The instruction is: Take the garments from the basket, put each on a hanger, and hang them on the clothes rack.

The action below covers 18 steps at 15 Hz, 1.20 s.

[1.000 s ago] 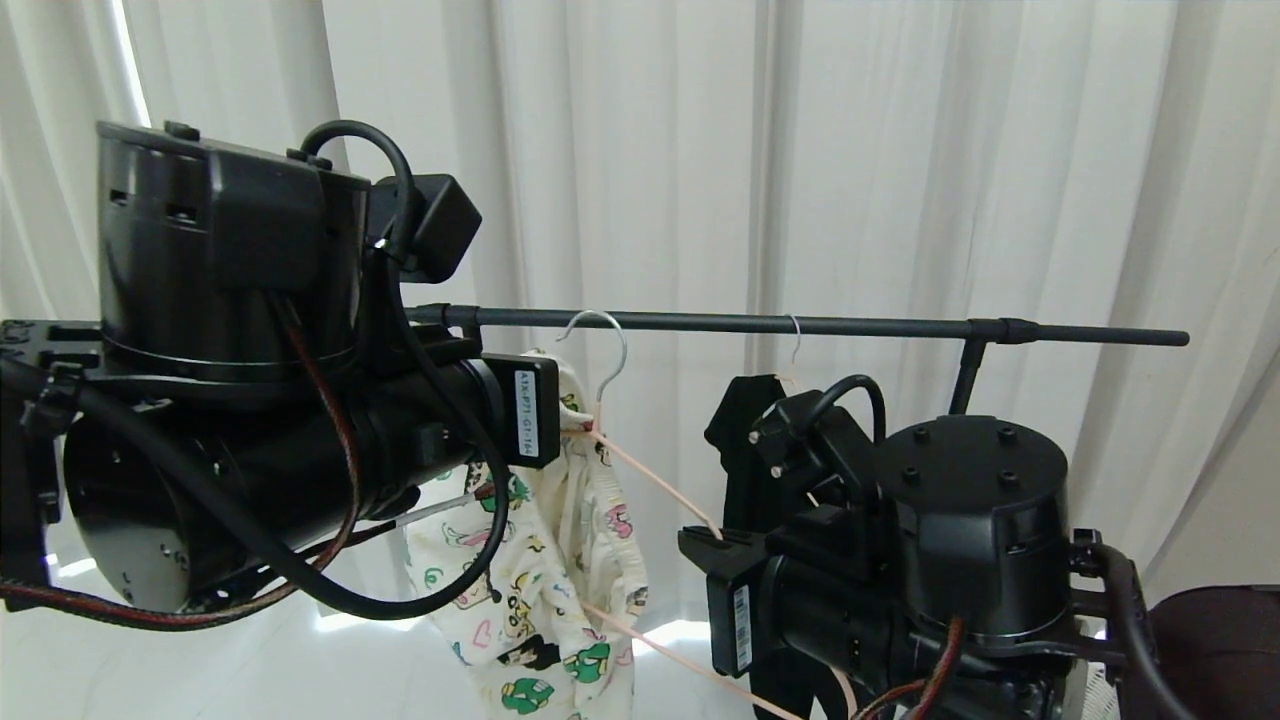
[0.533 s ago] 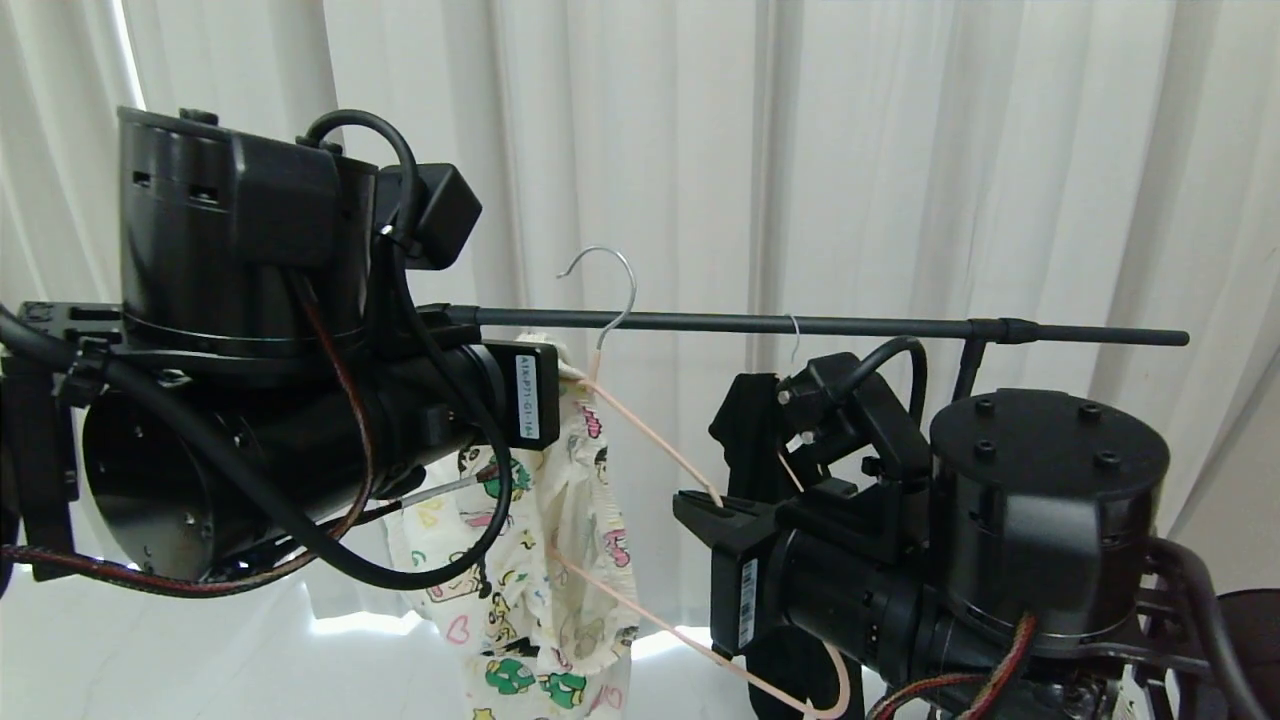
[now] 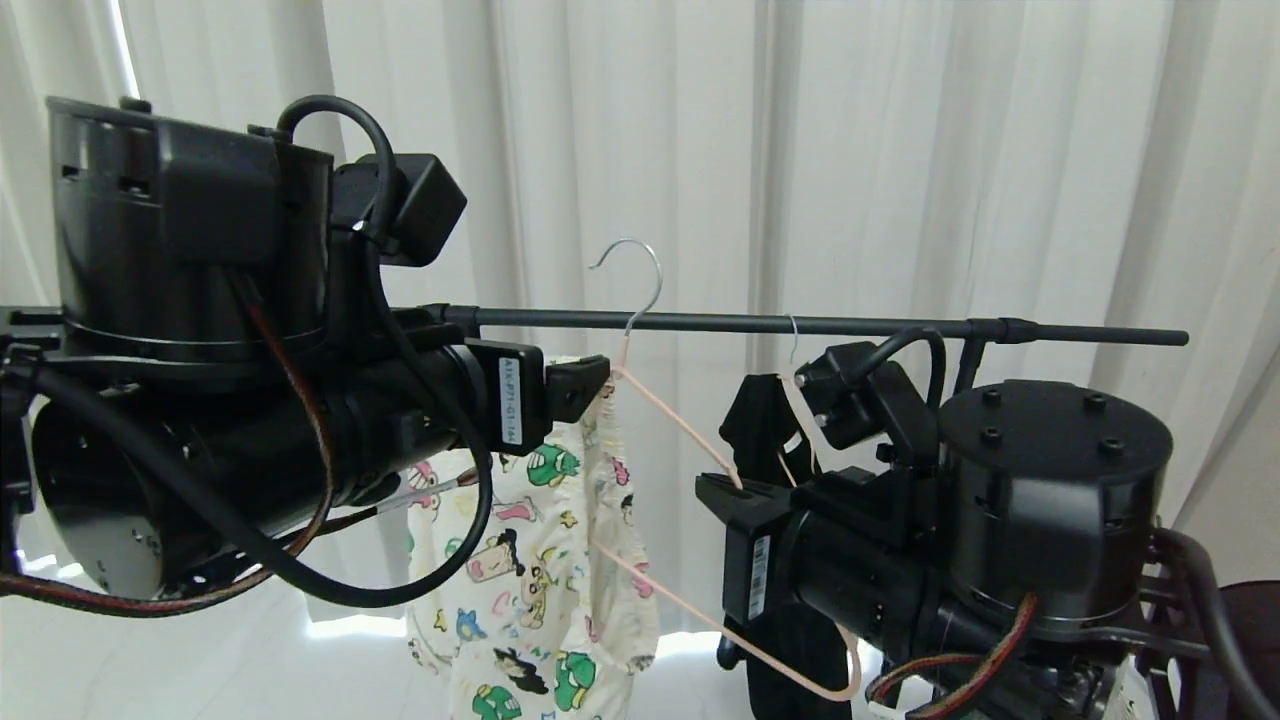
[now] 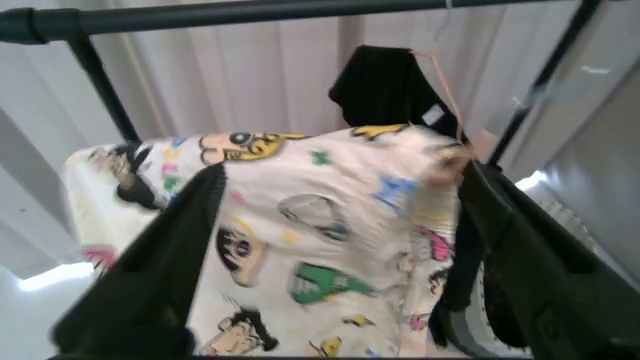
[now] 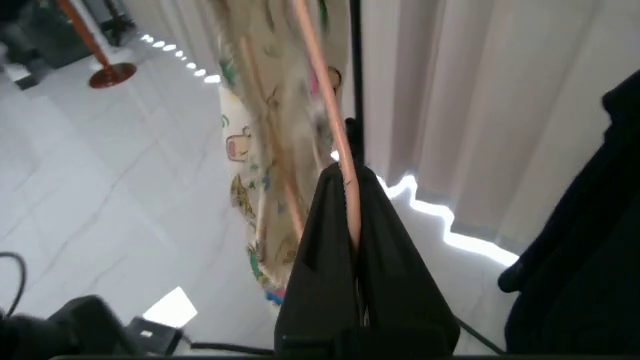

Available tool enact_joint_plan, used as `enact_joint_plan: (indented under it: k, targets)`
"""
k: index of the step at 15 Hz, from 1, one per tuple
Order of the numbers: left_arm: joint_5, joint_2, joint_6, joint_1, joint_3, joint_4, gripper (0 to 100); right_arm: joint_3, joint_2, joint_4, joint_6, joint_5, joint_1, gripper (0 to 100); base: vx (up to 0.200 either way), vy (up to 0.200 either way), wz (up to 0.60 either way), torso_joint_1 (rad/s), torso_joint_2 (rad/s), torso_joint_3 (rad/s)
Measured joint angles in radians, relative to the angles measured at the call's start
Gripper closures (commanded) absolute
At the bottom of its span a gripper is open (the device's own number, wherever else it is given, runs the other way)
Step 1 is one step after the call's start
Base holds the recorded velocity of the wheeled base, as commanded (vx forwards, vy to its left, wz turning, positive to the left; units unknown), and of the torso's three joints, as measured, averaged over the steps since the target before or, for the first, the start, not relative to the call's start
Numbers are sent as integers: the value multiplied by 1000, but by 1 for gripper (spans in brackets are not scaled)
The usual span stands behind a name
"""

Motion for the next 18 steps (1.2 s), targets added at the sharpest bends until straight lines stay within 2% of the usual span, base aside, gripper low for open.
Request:
enact_joint_plan:
  k: [3,7,9,11,14,15,16,18]
  targets:
    - [-6,-66,89,1,91,-1,0,3,-22,-1,-9,-7,-37,100,0,0,0,0,0,0]
    - [-31,-144,103,14,198,-29,0,34,-53,-1,-60,-7,-61,100,0,0,0,0,0,0]
    - [-130,-181,120,62,243,-57,0,84,-74,-2,-109,-6,-49,100,0,0,0,0,0,0]
    - [-263,-216,207,162,283,-61,0,140,-104,-4,-149,0,-28,100,0,0,0,0,0,0]
    - [-563,-277,369,341,377,-63,0,214,-159,-7,-198,35,-17,100,0,0,0,0,0,0]
    - [-668,-303,416,384,421,-63,0,251,-184,-7,-244,64,-10,100,0,0,0,0,0,0]
    - [-750,-330,450,409,465,-63,0,288,-209,-7,-281,94,2,100,0,0,0,0,0,0]
    - [-854,-379,509,426,532,-64,0,337,-245,-7,-297,112,33,100,0,0,0,0,0,0]
